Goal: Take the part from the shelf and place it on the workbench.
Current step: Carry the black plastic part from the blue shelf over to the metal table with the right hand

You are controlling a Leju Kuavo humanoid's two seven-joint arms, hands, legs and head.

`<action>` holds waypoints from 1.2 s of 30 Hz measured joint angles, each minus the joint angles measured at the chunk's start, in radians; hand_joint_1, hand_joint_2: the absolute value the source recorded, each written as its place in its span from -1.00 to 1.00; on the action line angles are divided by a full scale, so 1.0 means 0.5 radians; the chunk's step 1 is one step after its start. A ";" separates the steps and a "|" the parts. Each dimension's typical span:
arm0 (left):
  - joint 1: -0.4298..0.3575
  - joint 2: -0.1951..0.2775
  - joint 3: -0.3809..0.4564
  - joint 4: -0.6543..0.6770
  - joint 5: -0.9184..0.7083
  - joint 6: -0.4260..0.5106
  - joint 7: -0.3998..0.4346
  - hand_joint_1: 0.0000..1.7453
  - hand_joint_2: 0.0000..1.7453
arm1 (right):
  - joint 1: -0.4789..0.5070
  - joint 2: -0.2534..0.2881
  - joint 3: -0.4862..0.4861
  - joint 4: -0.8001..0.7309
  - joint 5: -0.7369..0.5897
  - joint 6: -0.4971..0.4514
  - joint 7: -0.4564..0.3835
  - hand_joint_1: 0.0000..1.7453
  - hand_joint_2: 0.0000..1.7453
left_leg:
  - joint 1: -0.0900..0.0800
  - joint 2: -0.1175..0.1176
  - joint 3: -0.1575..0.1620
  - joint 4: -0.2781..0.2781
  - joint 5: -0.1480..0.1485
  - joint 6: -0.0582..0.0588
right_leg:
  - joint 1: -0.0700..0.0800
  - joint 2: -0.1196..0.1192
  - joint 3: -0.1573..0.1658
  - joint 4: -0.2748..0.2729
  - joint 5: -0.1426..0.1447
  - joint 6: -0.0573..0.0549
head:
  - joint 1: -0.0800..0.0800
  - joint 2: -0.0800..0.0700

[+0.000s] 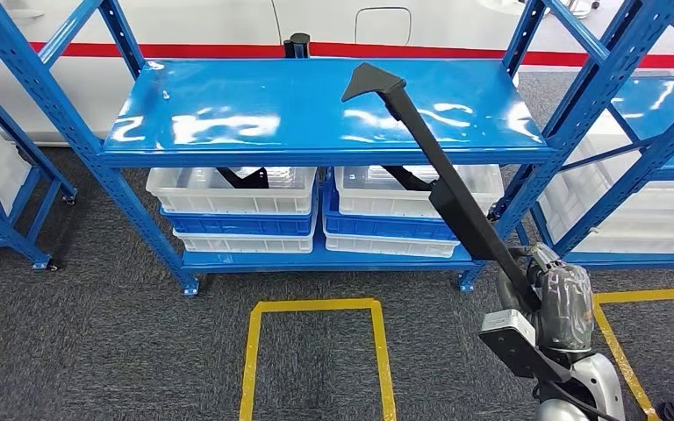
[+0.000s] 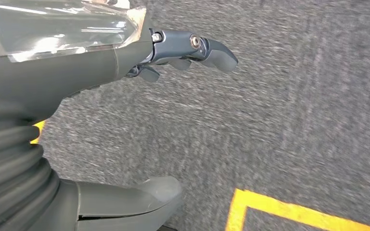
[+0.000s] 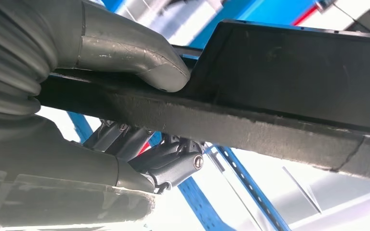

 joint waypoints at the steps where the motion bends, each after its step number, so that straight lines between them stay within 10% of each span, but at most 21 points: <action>1: 0.002 -0.001 0.001 0.000 0.012 0.007 -0.002 -1.00 1.00 | -0.002 0.013 0.003 0.000 0.008 0.016 0.002 1.00 1.00 | -0.001 0.003 -0.027 0.002 0.022 -0.001 | -0.003 0.000 -0.014 0.096 -0.033 0.013 | 0.000 0.000; 3: 0.007 -0.004 0.004 0.000 0.030 0.015 -0.009 -1.00 1.00 | -0.010 0.036 0.010 0.001 0.019 0.035 0.004 1.00 1.00 | 0.001 0.007 -0.077 0.006 0.061 -0.010 | -0.012 -0.001 0.065 0.073 0.001 0.060 | 0.001 0.000; 5: 0.010 -0.008 0.005 0.000 0.036 0.016 -0.013 -1.00 1.00 | -0.028 0.053 0.016 0.001 0.022 0.039 0.004 1.00 1.00 | 0.001 0.006 -0.115 0.014 0.091 -0.025 | -0.024 -0.001 0.272 -0.219 0.074 0.094 | 0.002 0.000; 8: 0.011 -0.011 0.006 0.001 0.038 0.016 -0.021 -1.00 1.00 | -0.053 0.071 0.023 0.001 0.021 0.043 0.005 1.00 1.00 | -0.007 0.002 -0.148 0.027 0.134 -0.061 | -0.011 0.009 0.439 -0.508 0.089 0.065 | -0.002 0.000; 11: 0.019 -0.010 0.008 0.002 0.041 0.018 -0.024 -1.00 1.00 | -0.061 0.087 0.028 0.001 0.021 0.052 0.007 1.00 1.00 | 0.001 -0.006 -0.172 0.046 0.131 -0.094 | -0.020 0.008 0.398 -0.505 0.120 0.005 | -0.010 0.000; 14: 0.027 -0.013 0.017 0.003 0.059 0.027 -0.024 -1.00 1.00 | -0.078 0.105 0.038 0.002 0.021 0.078 0.004 1.00 1.00 | 0.012 -0.018 -0.269 0.308 -0.117 -0.120 | -0.031 -0.002 0.350 -0.505 0.174 -0.060 | -0.017 0.000; 17: 0.031 -0.015 0.037 0.003 0.089 0.051 -0.024 -1.00 1.00 | -0.124 0.126 0.060 0.025 0.016 0.124 -0.003 1.00 1.00 | 0.020 -0.021 -0.320 0.605 -0.247 -0.138 | -0.025 -0.003 0.278 -0.491 0.225 -0.064 | -0.019 0.000; 23: 0.030 -0.018 0.109 0.000 0.135 0.090 -0.023 -1.00 1.00 | -0.302 0.152 0.147 0.134 -0.027 0.175 -0.014 1.00 1.00 | 0.018 -0.035 0.074 0.060 -0.106 -0.113 | -0.016 -0.002 0.183 -0.441 0.281 -0.001 | -0.019 0.000; 27: 0.037 -0.034 0.160 -0.007 0.159 0.095 -0.025 -1.00 1.00 | -0.404 0.161 0.194 0.204 -0.050 0.180 -0.019 1.00 1.00 | 0.009 -0.028 0.028 0.038 -0.050 -0.041 | -0.012 -0.002 0.129 -0.398 0.267 0.041 | -0.016 0.000; 32: 0.040 -0.042 0.200 -0.019 0.158 0.080 -0.026 -1.00 1.00 | -0.452 0.160 0.206 0.257 -0.083 0.161 -0.007 1.00 1.00 | -0.001 -0.018 -0.087 0.035 0.043 -0.001 | -0.010 -0.002 -0.041 0.153 -0.030 0.022 | -0.001 0.000; 36: 0.040 -0.050 0.220 -0.020 0.142 0.075 -0.025 -1.00 1.00 | -0.458 0.154 0.189 0.278 -0.108 0.137 -0.004 1.00 1.00 | -0.009 -0.017 -0.149 0.037 0.099 -0.014 | 0.001 -0.003 0.276 -0.263 0.081 0.053 | -0.002 0.000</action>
